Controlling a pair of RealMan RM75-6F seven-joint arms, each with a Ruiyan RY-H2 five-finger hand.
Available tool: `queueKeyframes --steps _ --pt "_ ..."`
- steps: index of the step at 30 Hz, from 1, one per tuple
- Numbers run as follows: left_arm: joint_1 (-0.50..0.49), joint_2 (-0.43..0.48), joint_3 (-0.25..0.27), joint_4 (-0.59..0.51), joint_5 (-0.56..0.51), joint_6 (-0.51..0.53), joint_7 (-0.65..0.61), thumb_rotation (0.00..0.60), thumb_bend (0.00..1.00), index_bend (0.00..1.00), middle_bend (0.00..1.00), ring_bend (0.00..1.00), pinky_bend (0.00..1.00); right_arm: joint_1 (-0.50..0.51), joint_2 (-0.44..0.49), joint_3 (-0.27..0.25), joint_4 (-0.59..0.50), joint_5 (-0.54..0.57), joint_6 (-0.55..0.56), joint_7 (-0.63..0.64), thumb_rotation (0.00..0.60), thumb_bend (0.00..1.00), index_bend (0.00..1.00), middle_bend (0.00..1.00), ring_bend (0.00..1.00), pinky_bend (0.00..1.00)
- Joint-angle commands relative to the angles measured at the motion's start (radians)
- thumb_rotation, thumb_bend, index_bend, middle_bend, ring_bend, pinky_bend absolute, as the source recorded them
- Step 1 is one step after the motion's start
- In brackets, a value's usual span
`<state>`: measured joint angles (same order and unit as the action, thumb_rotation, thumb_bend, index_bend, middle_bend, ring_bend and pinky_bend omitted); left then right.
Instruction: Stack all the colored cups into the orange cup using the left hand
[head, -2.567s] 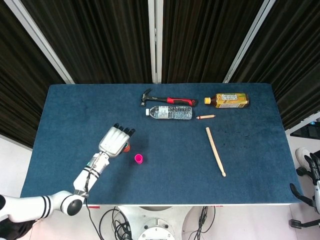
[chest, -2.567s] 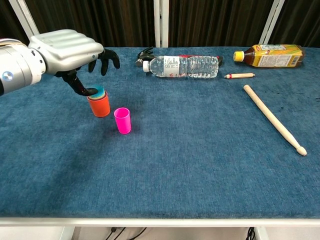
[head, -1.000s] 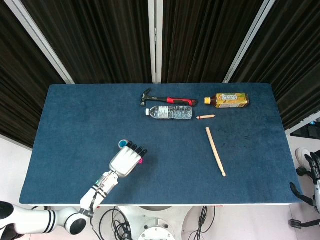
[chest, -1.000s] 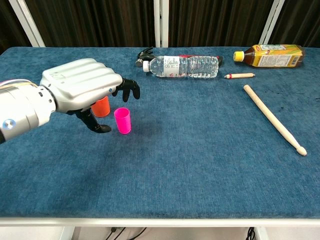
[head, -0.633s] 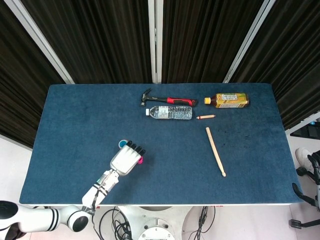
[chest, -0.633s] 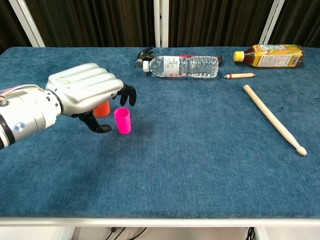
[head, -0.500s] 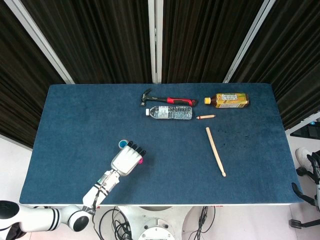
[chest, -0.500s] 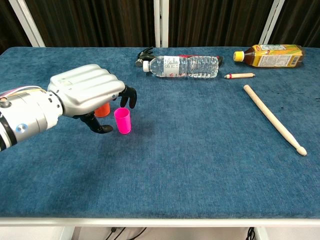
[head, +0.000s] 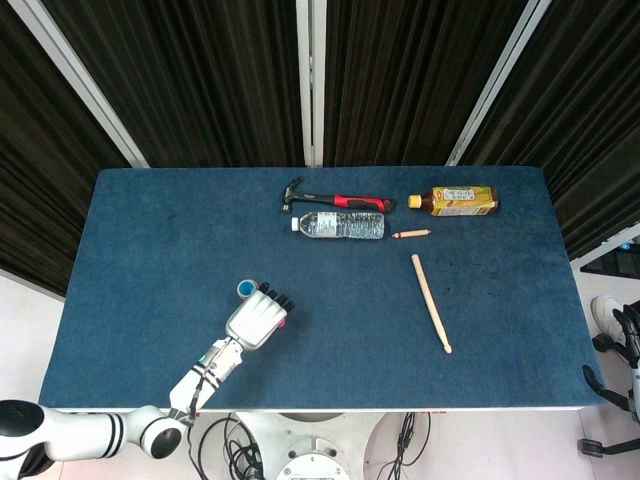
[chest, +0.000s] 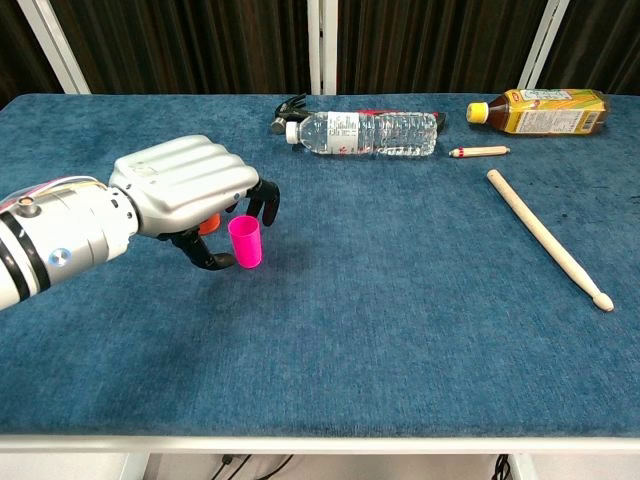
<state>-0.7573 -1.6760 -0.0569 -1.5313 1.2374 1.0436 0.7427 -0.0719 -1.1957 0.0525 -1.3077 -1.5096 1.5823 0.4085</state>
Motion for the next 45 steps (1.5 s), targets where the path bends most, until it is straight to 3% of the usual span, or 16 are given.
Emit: queueKeyframes --steps 1,20,33,39,45 --pt "0.0 -0.002 -0.002 0.001 0.005 0.0 -0.009 0.6 0.26 0.43 0.43 0.45 0.35 0.0 -0.001 0.0 0.002 0.0 -0.001 0.001 0.6 0.22 0.0 0.0 0.0 0.0" --pt "-0.011 -0.018 -0.006 0.036 0.046 -0.007 -0.036 0.6 0.31 0.5 0.48 0.54 0.4 -0.005 -0.009 -0.001 0.022 0.004 0.0 0.017 0.6 0.22 0.0 0.0 0.0 0.0" --pt "0.013 0.085 -0.017 -0.123 0.106 0.084 0.04 0.6 0.31 0.5 0.48 0.53 0.39 -0.006 -0.009 0.0 0.018 -0.001 0.007 0.012 0.6 0.22 0.0 0.0 0.0 0.0" --pt "0.027 0.155 -0.035 -0.166 0.07 0.095 0.061 0.6 0.31 0.5 0.48 0.53 0.39 -0.007 -0.007 -0.002 0.011 -0.006 0.011 0.005 0.6 0.22 0.0 0.0 0.0 0.0" --pt "0.025 0.171 -0.065 -0.125 -0.018 0.06 0.029 0.6 0.31 0.49 0.48 0.53 0.39 -0.008 0.0 -0.002 -0.004 -0.012 0.021 -0.003 0.6 0.22 0.0 0.0 0.0 0.0"
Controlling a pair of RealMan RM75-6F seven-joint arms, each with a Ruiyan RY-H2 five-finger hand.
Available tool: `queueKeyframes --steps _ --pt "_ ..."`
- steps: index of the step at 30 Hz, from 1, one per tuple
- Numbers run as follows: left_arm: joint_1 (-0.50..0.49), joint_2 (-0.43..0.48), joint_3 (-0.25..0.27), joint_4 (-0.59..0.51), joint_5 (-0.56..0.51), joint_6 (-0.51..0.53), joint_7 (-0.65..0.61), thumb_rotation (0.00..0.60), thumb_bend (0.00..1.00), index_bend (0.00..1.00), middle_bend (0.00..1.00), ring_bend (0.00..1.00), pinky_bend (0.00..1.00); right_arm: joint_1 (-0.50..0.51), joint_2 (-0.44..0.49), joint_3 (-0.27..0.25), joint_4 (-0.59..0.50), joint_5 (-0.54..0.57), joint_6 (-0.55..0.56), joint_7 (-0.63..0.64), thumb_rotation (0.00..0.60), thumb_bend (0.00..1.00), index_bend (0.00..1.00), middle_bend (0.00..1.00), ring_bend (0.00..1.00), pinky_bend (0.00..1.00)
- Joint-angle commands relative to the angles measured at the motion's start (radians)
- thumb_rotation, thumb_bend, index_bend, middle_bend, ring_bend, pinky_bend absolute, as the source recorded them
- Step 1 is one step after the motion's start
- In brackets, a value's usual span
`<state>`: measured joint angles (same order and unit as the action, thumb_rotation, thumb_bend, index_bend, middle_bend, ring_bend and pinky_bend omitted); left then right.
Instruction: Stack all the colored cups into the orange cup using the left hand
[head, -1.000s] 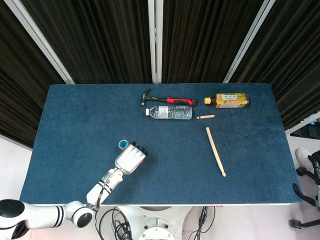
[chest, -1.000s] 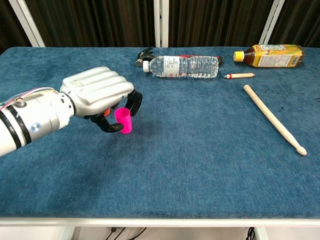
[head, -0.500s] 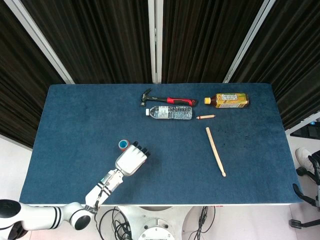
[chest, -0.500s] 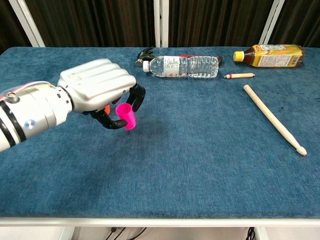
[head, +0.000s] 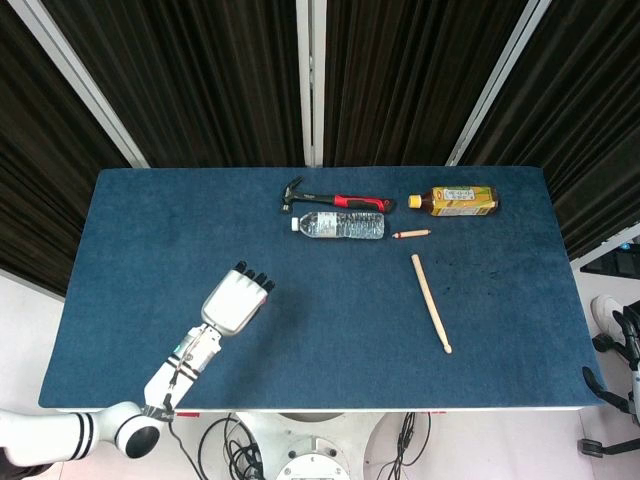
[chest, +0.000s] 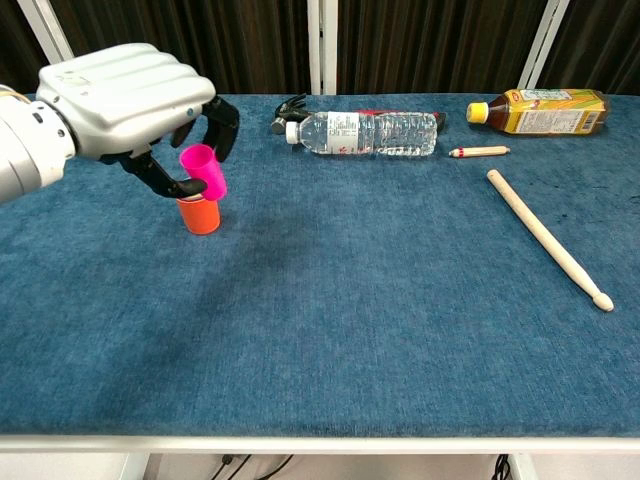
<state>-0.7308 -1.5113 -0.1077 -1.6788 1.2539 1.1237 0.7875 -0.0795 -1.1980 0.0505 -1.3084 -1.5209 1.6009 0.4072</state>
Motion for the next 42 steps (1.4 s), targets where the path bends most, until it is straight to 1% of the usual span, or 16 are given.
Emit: queueKeyframes --steps 1,8,18,33,37,39,40,41,42 --pt "-0.005 0.005 -0.017 0.031 -0.047 -0.031 -0.022 0.6 0.31 0.5 0.48 0.53 0.39 -0.001 0.004 0.0 -0.007 -0.001 0.004 -0.003 0.6 0.22 0.0 0.0 0.0 0.0" --pt "-0.024 -0.006 -0.031 0.082 -0.092 -0.059 -0.029 0.6 0.31 0.5 0.48 0.53 0.39 -0.003 0.012 0.004 -0.017 0.003 0.006 -0.006 0.6 0.22 0.0 0.0 0.0 0.0" --pt "-0.025 0.014 -0.034 0.052 -0.101 -0.045 -0.041 0.6 0.31 0.5 0.48 0.53 0.39 0.004 0.008 0.004 -0.013 0.006 -0.007 -0.008 0.6 0.22 0.0 0.0 0.0 0.0" --pt "-0.042 -0.014 -0.033 0.103 -0.123 -0.058 -0.068 0.6 0.31 0.49 0.48 0.53 0.39 0.001 0.006 0.002 -0.009 0.008 -0.009 -0.008 0.6 0.22 0.0 0.0 0.0 0.0" --pt "-0.042 -0.018 -0.029 0.109 -0.127 -0.06 -0.075 0.6 0.31 0.47 0.47 0.53 0.39 0.002 0.005 0.001 -0.008 0.007 -0.01 -0.007 0.6 0.22 0.0 0.0 0.0 0.0" --pt "-0.042 -0.019 -0.026 0.11 -0.124 -0.059 -0.078 0.6 0.31 0.45 0.46 0.51 0.39 0.002 0.004 0.001 -0.006 0.008 -0.011 -0.007 0.6 0.22 0.0 0.0 0.0 0.0" --pt "-0.041 -0.018 -0.025 0.108 -0.125 -0.06 -0.081 0.6 0.31 0.41 0.44 0.48 0.38 0.001 0.004 0.001 -0.006 0.009 -0.011 -0.007 0.6 0.22 0.0 0.0 0.0 0.0" --pt "-0.041 -0.017 -0.022 0.106 -0.124 -0.061 -0.081 0.6 0.3 0.35 0.41 0.44 0.37 0.001 0.004 0.001 -0.005 0.009 -0.012 -0.006 0.6 0.22 0.0 0.0 0.0 0.0" --pt "-0.041 -0.016 -0.02 0.104 -0.124 -0.062 -0.081 0.6 0.29 0.3 0.38 0.41 0.35 0.001 0.003 0.001 -0.005 0.01 -0.012 -0.006 0.6 0.22 0.0 0.0 0.0 0.0"
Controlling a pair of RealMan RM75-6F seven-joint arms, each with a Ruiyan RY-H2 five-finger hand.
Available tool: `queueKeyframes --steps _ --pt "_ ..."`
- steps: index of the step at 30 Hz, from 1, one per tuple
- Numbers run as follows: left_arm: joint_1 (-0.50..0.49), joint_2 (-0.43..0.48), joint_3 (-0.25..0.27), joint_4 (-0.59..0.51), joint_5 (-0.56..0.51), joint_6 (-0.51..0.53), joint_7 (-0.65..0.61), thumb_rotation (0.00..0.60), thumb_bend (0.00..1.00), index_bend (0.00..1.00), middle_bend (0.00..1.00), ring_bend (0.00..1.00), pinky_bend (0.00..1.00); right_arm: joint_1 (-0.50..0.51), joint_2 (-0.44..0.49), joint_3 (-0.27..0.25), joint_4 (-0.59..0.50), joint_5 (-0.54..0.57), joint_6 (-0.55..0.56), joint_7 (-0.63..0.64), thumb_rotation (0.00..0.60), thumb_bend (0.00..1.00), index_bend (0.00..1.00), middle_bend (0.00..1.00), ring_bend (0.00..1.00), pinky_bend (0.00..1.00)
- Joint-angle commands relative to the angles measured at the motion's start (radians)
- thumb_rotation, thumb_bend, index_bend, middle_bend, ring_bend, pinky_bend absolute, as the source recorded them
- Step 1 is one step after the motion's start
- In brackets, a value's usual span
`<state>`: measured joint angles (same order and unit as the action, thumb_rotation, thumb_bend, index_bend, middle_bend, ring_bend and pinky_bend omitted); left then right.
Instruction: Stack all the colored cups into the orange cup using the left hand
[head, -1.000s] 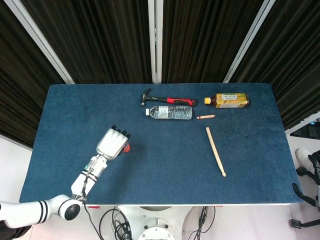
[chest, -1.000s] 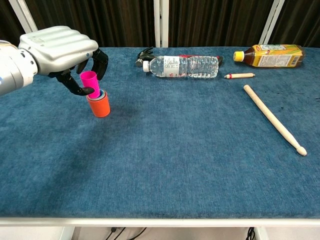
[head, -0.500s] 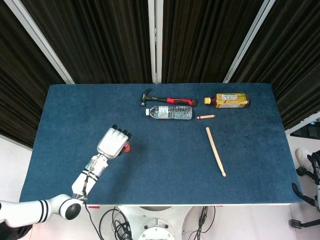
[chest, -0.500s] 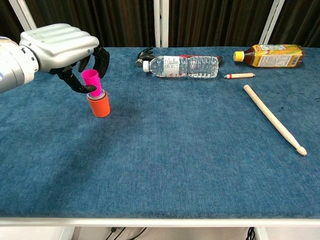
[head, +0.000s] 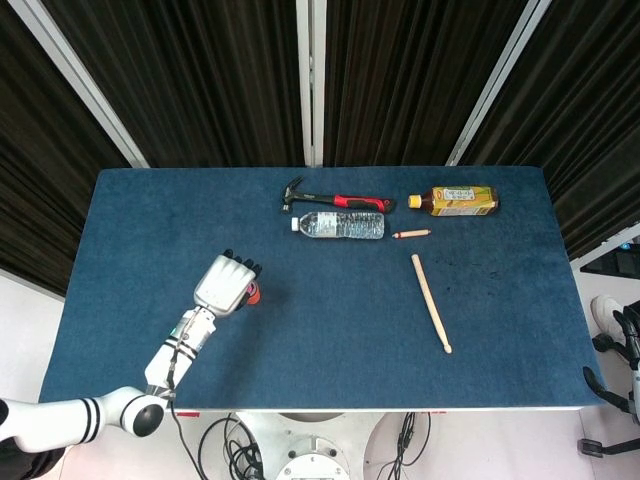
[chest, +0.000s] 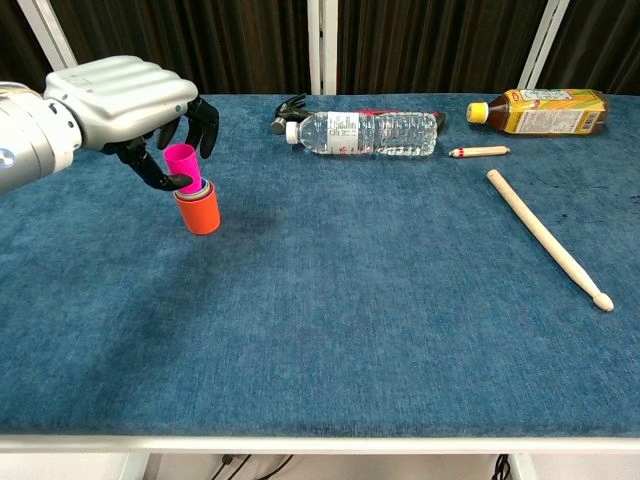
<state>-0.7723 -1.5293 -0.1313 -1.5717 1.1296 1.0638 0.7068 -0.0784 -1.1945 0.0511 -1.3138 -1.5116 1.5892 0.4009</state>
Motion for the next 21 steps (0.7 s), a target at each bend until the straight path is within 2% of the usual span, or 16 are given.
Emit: queueKeyframes --steps 1,2,4,6,11,14,17,21 --pt "0.001 0.005 0.008 -0.005 0.004 -0.002 0.002 0.6 0.27 0.23 0.33 0.37 0.32 -0.001 0.0 0.0 0.001 0.001 0.0 0.001 0.6 0.22 0.0 0.0 0.0 0.0" --pt "0.001 0.007 0.01 -0.008 0.007 -0.002 0.001 0.6 0.24 0.16 0.27 0.3 0.26 -0.001 -0.001 0.0 0.001 0.0 0.001 0.001 0.6 0.22 0.0 0.0 0.0 0.0" --pt "0.004 0.012 0.012 -0.01 0.016 0.007 -0.004 0.6 0.22 0.09 0.18 0.19 0.17 -0.001 0.0 0.001 0.0 0.0 0.002 0.0 0.6 0.22 0.0 0.0 0.0 0.0" --pt "0.01 0.015 0.011 -0.013 0.03 0.024 -0.014 0.6 0.21 0.06 0.12 0.11 0.1 -0.001 0.0 0.001 -0.001 -0.001 0.003 -0.001 0.6 0.22 0.0 0.0 0.0 0.0" --pt "0.041 0.056 0.002 -0.081 0.035 0.074 -0.042 0.6 0.18 0.06 0.1 0.09 0.09 0.0 0.003 0.002 -0.007 -0.004 0.007 -0.005 0.6 0.22 0.0 0.0 0.0 0.0" --pt "0.099 0.111 0.017 -0.158 0.064 0.165 -0.047 0.6 0.17 0.06 0.1 0.08 0.09 0.001 0.004 0.002 -0.009 -0.006 0.008 -0.007 0.6 0.22 0.0 0.0 0.0 0.0" --pt "0.2 0.169 0.059 -0.214 0.132 0.286 -0.155 0.6 0.15 0.06 0.11 0.05 0.09 0.004 0.003 0.0 -0.005 -0.013 0.009 -0.012 0.6 0.22 0.0 0.0 0.0 0.0" --pt "0.375 0.207 0.14 -0.16 0.266 0.494 -0.397 0.6 0.09 0.06 0.11 0.0 0.08 0.011 -0.005 -0.013 0.013 -0.044 0.013 -0.04 0.6 0.16 0.0 0.0 0.0 0.0"
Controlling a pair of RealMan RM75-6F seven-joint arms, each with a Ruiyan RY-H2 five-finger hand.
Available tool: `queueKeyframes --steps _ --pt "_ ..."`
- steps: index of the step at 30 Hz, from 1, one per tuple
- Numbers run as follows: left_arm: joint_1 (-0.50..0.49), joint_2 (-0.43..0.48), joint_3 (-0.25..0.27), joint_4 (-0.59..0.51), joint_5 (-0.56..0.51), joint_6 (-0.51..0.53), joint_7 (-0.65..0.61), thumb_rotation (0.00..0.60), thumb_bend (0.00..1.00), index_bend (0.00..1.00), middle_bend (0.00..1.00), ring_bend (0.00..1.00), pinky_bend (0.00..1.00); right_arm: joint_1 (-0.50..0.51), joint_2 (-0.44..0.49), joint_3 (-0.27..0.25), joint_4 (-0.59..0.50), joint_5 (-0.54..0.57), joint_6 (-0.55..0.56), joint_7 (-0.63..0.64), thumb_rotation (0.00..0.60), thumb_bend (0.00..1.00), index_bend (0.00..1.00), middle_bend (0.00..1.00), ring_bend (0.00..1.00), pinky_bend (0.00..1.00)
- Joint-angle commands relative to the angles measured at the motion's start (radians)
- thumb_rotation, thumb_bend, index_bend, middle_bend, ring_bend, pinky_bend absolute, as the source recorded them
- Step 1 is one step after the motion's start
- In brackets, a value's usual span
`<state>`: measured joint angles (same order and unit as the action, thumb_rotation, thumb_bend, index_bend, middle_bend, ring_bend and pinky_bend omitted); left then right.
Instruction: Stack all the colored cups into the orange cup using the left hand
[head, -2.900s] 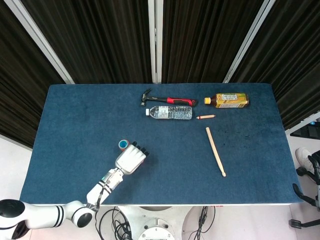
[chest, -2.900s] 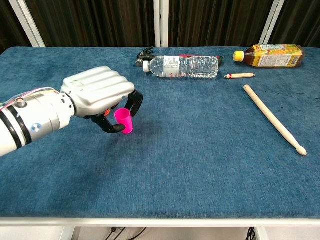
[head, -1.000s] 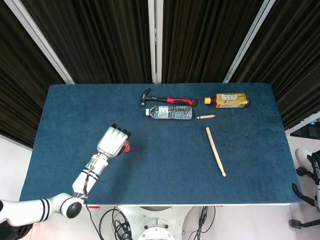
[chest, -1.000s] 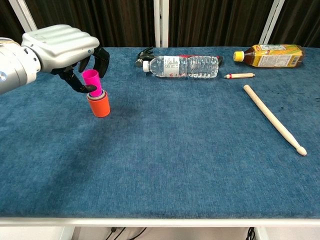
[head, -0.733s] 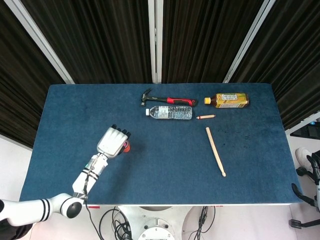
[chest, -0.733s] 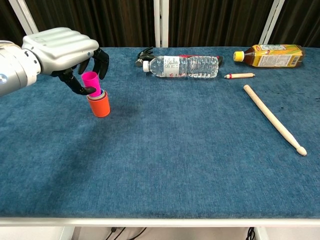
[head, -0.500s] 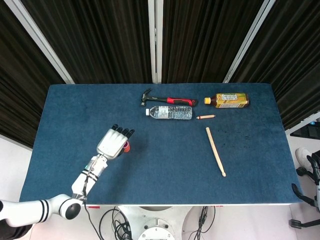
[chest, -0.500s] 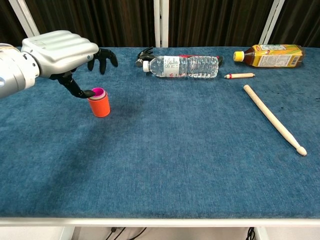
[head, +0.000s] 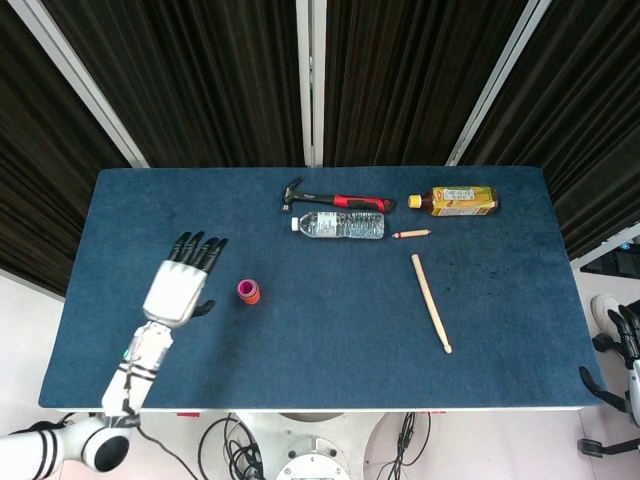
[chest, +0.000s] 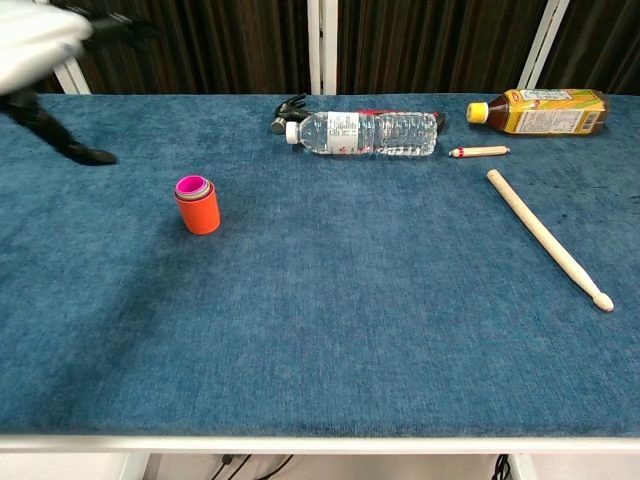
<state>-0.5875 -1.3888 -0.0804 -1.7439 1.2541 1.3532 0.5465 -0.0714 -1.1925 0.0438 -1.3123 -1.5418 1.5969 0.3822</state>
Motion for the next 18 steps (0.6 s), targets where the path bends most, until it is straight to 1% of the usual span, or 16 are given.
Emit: queueKeyframes --steps 1,3,5,8,11,14,18 --pt "0.227 0.071 0.11 0.034 0.161 0.243 -0.267 0.6 0.08 0.06 0.11 0.0 0.07 0.005 -0.013 -0.006 0.019 -0.02 0.012 -0.038 0.6 0.15 0.0 0.0 0.0 0.0" --pt "0.303 0.079 0.159 0.086 0.194 0.312 -0.305 0.6 0.07 0.06 0.1 0.0 0.06 0.006 -0.027 -0.005 0.033 -0.034 0.029 -0.068 0.6 0.15 0.0 0.0 0.0 0.0" --pt "0.357 0.087 0.198 0.124 0.211 0.346 -0.317 0.6 0.06 0.06 0.1 0.0 0.04 0.009 -0.033 -0.007 0.038 -0.045 0.036 -0.074 0.6 0.16 0.0 0.0 0.0 0.0" --pt "0.427 0.094 0.238 0.156 0.21 0.367 -0.347 0.6 0.06 0.06 0.08 0.0 0.03 0.019 -0.045 -0.006 0.05 -0.063 0.048 -0.087 0.6 0.24 0.0 0.0 0.0 0.0" --pt "0.467 0.1 0.249 0.164 0.203 0.363 -0.38 0.6 0.08 0.06 0.06 0.0 0.04 0.033 -0.048 -0.008 0.036 -0.086 0.051 -0.104 0.6 0.29 0.0 0.0 0.0 0.0" --pt "0.483 0.105 0.245 0.166 0.206 0.348 -0.409 0.6 0.09 0.06 0.06 0.0 0.04 0.05 -0.037 -0.014 -0.002 -0.108 0.04 -0.133 0.6 0.3 0.0 0.0 0.0 0.0" --pt "0.494 0.104 0.225 0.174 0.223 0.347 -0.407 0.6 0.09 0.06 0.06 0.0 0.04 0.07 -0.019 -0.02 -0.049 -0.118 0.011 -0.174 0.6 0.29 0.0 0.0 0.0 0.0"
